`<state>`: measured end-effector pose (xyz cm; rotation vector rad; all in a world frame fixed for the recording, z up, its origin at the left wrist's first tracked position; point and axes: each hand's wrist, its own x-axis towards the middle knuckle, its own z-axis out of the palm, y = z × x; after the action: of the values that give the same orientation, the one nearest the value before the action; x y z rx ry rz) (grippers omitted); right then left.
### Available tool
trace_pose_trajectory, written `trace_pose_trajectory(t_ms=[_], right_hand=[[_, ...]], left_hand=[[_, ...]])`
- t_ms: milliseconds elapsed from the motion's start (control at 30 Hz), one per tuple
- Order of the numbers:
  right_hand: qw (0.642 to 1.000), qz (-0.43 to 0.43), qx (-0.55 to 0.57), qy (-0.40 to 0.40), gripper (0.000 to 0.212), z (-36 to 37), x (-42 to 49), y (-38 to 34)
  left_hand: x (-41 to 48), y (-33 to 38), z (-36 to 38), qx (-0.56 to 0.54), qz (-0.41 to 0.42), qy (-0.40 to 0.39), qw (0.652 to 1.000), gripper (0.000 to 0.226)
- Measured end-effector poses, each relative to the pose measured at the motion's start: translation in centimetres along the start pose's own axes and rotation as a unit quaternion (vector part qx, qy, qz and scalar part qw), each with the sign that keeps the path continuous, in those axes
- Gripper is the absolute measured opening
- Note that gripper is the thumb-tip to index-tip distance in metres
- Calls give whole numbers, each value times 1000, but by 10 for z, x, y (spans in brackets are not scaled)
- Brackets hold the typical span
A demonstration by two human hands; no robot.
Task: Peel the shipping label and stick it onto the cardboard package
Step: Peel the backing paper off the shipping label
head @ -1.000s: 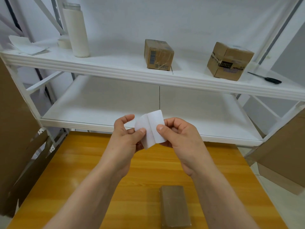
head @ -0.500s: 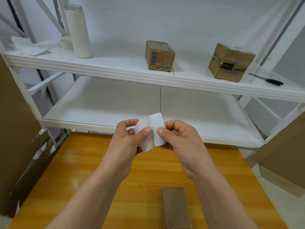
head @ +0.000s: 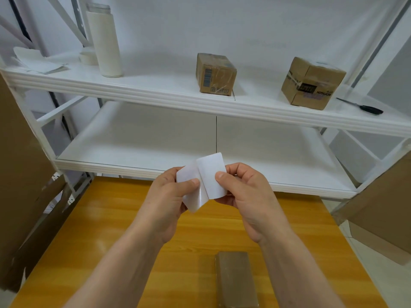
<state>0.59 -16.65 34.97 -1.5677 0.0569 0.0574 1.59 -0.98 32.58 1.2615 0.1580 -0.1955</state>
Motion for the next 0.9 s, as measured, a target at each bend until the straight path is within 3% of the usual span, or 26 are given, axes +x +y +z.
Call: trace_pose_trajectory(t_ms=[533, 900], right_hand=[[1000, -2, -7, -10, 7, -1, 0, 3], [999, -7, -36, 5, 7, -10, 3, -2]], left_hand=[[-1, 1, 7, -71, -14, -17, 997, 30], [4, 2, 0, 76, 12, 30, 997, 22]])
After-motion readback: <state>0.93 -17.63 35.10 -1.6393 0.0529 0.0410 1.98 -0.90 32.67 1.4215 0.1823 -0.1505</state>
